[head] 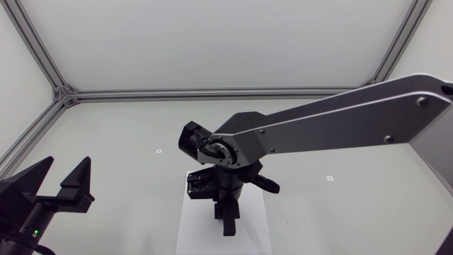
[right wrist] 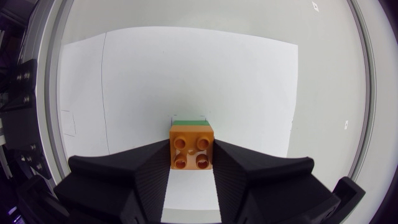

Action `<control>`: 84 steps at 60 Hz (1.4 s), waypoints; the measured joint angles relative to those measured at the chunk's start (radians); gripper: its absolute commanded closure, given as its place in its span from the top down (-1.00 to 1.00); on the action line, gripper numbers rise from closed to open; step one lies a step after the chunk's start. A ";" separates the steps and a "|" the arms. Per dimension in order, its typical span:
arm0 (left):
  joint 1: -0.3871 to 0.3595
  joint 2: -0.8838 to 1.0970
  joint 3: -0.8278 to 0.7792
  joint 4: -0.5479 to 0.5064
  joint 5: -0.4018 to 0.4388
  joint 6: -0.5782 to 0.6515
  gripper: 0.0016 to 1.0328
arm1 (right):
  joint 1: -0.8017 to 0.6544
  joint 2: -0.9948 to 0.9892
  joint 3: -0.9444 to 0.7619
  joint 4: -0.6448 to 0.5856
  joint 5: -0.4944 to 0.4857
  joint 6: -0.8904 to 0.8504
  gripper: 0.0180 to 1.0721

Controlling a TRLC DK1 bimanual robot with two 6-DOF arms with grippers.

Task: Pick up the orange 2x2 brick with the right arm and stack it on top of the green 2x2 brick in the center

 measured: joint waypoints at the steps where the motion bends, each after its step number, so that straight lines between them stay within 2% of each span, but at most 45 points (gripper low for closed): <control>1: 0.000 0.000 0.000 0.000 0.000 0.000 0.92 | 0.000 0.000 0.000 0.001 0.000 0.000 -0.56; 73: 0.000 0.000 0.000 0.000 0.000 0.000 0.92 | 0.002 -0.033 -0.035 0.031 -0.013 0.015 -0.54; 79: 0.000 0.000 0.000 0.000 0.000 0.000 0.92 | 0.002 -0.035 -0.037 0.029 -0.013 0.015 -0.28; 84: 0.000 0.000 0.000 0.000 0.000 0.000 0.92 | 0.002 -0.037 -0.040 0.030 -0.013 0.015 -0.24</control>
